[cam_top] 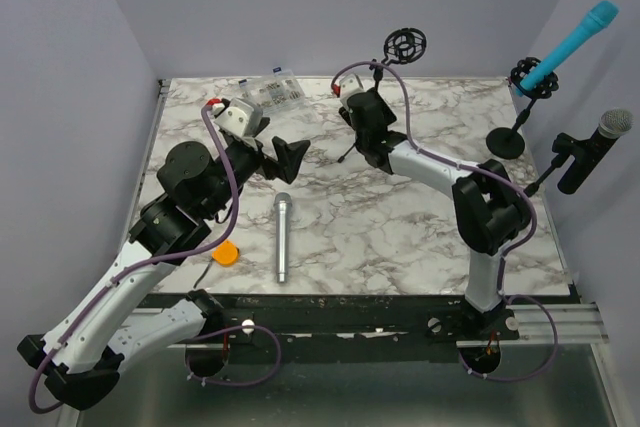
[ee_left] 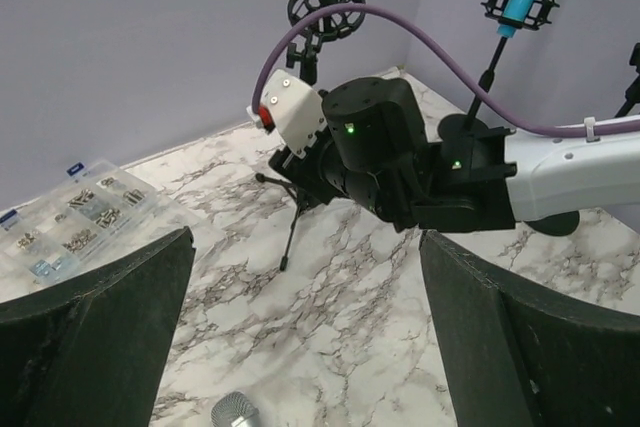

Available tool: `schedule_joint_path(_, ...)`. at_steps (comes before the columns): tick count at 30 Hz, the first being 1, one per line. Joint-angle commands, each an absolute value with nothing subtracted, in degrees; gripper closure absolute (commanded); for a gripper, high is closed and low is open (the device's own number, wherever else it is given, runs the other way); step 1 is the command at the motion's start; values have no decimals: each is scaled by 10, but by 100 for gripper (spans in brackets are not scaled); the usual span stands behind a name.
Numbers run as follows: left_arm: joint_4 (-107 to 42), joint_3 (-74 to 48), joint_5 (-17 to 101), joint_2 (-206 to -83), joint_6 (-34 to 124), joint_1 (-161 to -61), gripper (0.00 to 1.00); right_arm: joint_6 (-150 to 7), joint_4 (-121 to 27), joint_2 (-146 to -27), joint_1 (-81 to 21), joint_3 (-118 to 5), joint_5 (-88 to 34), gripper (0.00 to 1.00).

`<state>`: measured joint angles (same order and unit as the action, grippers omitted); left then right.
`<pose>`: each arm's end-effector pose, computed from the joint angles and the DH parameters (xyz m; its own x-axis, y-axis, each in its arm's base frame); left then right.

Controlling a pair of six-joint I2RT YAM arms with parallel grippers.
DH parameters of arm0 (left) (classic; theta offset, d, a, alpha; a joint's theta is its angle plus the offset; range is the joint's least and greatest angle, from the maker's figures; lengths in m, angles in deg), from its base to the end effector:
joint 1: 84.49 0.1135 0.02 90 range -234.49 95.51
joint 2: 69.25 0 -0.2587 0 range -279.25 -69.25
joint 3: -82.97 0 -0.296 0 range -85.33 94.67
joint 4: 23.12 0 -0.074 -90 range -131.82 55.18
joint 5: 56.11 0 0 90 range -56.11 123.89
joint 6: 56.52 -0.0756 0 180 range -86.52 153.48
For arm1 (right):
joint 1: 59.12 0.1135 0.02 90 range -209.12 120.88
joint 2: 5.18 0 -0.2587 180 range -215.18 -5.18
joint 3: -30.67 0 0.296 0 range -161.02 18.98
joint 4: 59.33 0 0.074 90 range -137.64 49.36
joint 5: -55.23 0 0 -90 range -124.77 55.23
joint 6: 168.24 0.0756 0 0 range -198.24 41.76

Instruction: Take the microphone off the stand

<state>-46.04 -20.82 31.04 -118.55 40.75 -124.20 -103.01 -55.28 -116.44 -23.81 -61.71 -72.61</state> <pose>0.2058 -0.1660 0.4540 -0.0228 -0.1453 -0.9891 0.6019 0.7880 -0.1297 0.4487 0.2610 0.2067 -0.2906 -0.6113 -0.7361 -0.1290 0.7873 -0.6029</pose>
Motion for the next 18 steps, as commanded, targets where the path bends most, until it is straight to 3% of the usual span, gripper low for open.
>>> schedule_joint_path(1,-444,-216,306,-1185,403,-1240,6,-998,-515,-1141,-234,-647,-717,29)
schedule_joint_path(3,-441,-218,306,-1185,403,-1240,6,-967,-496,-1121,-233,-648,-688,22)
schedule_joint_path(8,-435,-221,313,-1185,403,-1240,6,-840,-408,-1065,-234,-638,-603,19)
schedule_joint_path(18,-439,-219,322,-1196,405,-1240,6,-515,-465,-961,-291,-519,-360,17)
